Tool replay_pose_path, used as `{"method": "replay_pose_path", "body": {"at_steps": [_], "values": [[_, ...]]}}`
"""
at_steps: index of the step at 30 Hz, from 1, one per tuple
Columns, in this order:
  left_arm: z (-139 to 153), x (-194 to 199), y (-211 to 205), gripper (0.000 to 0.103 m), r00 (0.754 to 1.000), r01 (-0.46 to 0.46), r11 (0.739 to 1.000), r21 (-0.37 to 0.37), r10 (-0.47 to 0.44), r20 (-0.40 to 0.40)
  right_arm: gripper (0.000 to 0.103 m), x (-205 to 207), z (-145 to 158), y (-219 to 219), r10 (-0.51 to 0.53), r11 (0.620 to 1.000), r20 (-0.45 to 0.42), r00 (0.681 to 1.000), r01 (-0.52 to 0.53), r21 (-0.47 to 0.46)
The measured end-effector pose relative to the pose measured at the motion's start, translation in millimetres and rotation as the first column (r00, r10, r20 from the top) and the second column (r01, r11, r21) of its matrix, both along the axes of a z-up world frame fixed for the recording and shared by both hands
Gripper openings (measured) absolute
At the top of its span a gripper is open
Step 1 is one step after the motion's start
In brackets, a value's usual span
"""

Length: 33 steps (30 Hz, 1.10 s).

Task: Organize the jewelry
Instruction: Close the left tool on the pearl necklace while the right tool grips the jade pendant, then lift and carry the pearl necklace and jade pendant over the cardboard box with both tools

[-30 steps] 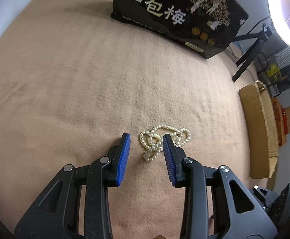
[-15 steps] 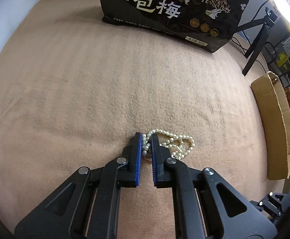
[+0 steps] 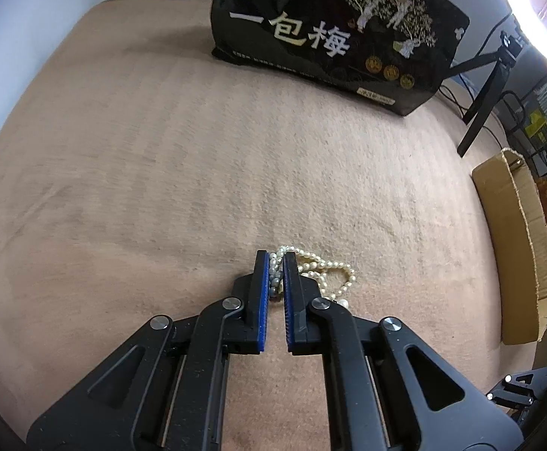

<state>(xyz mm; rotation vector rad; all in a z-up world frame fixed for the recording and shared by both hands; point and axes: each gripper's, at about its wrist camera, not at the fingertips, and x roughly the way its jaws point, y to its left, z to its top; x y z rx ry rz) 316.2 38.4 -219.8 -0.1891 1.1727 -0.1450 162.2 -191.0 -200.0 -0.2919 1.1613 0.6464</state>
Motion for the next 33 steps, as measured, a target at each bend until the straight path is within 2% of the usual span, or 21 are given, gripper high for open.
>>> {"method": "replay_pose_path", "body": {"at_steps": [3, 13, 27, 33], "values": [[5, -2, 4, 0.005, 1.0, -0.009, 1.0, 0.001, 0.009, 0.012, 0.006, 0, 2, -4, -0.005, 1.0, 0.003, 1.0, 0.005, -0.004], [29, -10, 8, 0.005, 0.998, -0.018, 1.0, -0.017, 0.019, 0.056, 0.006, 12, 17, -30, -0.107, 0.99, -0.027, 0.994, 0.109, 0.09], [101, -31, 6, 0.005, 0.983, -0.01, 0.994, -0.11, 0.03, 0.184, 0.005, 4, 53, -41, -0.138, 0.984, 0.058, 0.989, 0.13, 0.122], [128, -44, -9, 0.005, 0.974, 0.029, 0.992, -0.125, 0.0, 0.227, 0.006, 4, 69, -50, -0.168, 0.978, 0.097, 0.981, 0.154, 0.138]]}}
